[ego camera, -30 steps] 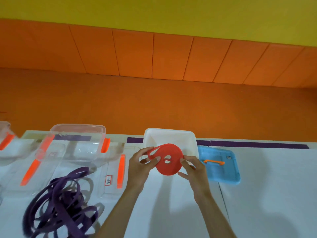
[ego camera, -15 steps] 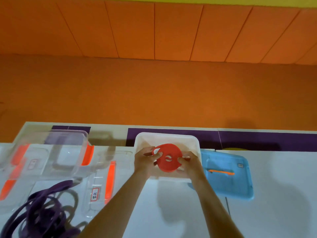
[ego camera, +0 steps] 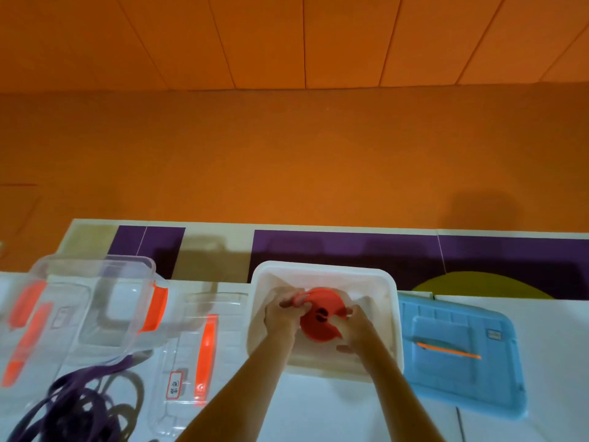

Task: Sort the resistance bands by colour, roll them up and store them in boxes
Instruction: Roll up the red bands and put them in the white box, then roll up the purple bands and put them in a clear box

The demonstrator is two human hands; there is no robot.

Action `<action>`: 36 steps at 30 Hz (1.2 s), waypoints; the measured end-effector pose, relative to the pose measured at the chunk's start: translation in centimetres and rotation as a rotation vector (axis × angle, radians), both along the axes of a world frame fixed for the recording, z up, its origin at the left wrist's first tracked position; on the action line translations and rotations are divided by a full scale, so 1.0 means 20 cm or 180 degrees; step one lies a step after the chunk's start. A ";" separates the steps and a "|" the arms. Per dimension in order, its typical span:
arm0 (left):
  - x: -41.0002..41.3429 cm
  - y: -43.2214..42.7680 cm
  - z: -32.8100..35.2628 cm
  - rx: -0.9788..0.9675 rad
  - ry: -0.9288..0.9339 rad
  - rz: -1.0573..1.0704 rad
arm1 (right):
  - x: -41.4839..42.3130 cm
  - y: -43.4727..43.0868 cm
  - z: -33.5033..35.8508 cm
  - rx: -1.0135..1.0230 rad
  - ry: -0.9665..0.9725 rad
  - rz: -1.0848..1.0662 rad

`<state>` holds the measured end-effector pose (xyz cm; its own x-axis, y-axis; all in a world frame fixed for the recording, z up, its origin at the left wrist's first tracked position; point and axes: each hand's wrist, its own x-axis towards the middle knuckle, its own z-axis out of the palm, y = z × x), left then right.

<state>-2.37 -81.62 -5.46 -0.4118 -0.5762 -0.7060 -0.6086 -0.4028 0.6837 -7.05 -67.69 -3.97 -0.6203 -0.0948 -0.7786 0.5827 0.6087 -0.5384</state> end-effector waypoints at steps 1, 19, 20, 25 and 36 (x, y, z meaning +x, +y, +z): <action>0.00 0.00 -0.01 -0.0027 0.0041 -0.0021 | 0.01 0.00 -0.02 0.0015 0.0073 0.0100; 0.34 -0.14 0.61 -0.2500 -0.0098 -0.3583 | 0.31 -0.02 0.47 0.0164 0.2399 0.1458; 0.42 -0.15 0.66 -0.2715 -0.0128 -0.3703 | 0.35 -0.03 0.50 0.0268 0.2665 0.1692; 0.80 -0.28 0.75 -0.3734 -0.0453 -0.3817 | 0.64 -0.15 0.61 0.0635 0.3157 0.2194; 1.73 -1.05 0.60 -0.3635 -0.0908 -0.3796 | 1.41 -0.76 0.61 0.0917 0.2672 0.2988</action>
